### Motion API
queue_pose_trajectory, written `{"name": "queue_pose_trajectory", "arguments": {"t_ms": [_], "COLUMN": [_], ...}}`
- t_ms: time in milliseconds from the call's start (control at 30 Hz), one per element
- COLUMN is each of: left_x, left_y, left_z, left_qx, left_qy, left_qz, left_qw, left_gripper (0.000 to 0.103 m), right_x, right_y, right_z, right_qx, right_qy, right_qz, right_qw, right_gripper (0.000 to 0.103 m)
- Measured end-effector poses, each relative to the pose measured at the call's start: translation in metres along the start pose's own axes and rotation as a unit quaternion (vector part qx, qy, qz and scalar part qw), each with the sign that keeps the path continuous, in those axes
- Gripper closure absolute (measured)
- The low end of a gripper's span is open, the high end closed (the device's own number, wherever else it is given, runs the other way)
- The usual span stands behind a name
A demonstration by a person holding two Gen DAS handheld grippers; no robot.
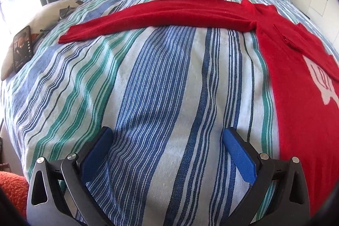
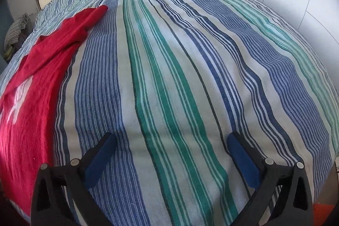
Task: Fold small clothes
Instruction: 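Grasp the sweater hem with the left gripper, then lift the hem and fold it toward the collar with the left gripper, then release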
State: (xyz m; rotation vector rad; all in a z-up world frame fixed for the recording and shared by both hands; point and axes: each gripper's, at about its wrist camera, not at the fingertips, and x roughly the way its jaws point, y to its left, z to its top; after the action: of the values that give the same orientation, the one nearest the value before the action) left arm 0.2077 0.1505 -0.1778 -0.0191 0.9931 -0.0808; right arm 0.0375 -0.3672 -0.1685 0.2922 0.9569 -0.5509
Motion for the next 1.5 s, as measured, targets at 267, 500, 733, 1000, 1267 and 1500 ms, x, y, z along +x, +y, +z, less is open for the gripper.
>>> {"name": "queue_pose_trajectory", "arguments": {"t_ms": [267, 500, 733, 1000, 1267, 1500], "left_x": [-0.013, -0.047, 0.004, 0.072, 0.076, -0.008], "left_y": [0.002, 0.037, 0.142, 0.221, 0.212, 0.085], "left_z": [0.006, 0.054, 0.135, 0.126, 0.141, 0.215], "left_qx": [-0.007, -0.08, -0.197, -0.336, -0.33, -0.121], "left_qy": [0.009, -0.048, -0.017, 0.037, 0.0, -0.055], "left_qz": [-0.03, -0.121, -0.115, -0.078, -0.094, -0.149], "left_qw": [0.9995, 0.9883, 0.9735, 0.9378, 0.9394, 0.9798], "left_gripper": [0.001, 0.001, 0.001, 0.024, 0.099, 0.099], "right_x": [-0.001, -0.002, -0.003, -0.004, -0.005, -0.001], "right_y": [0.0, 0.0, 0.0, 0.0, 0.0, 0.002], "right_z": [-0.004, -0.006, -0.006, -0.006, -0.006, -0.004], "right_qx": [-0.002, -0.004, -0.005, -0.005, -0.005, -0.002], "right_qy": [0.0, -0.003, -0.004, -0.005, -0.005, -0.005], "right_qz": [0.0, -0.003, -0.004, -0.006, -0.011, -0.02], "right_qw": [1.0, 1.0, 1.0, 1.0, 1.0, 1.0], "right_gripper": [0.0, 0.0, 0.0, 0.0, 0.0, 0.0]}}
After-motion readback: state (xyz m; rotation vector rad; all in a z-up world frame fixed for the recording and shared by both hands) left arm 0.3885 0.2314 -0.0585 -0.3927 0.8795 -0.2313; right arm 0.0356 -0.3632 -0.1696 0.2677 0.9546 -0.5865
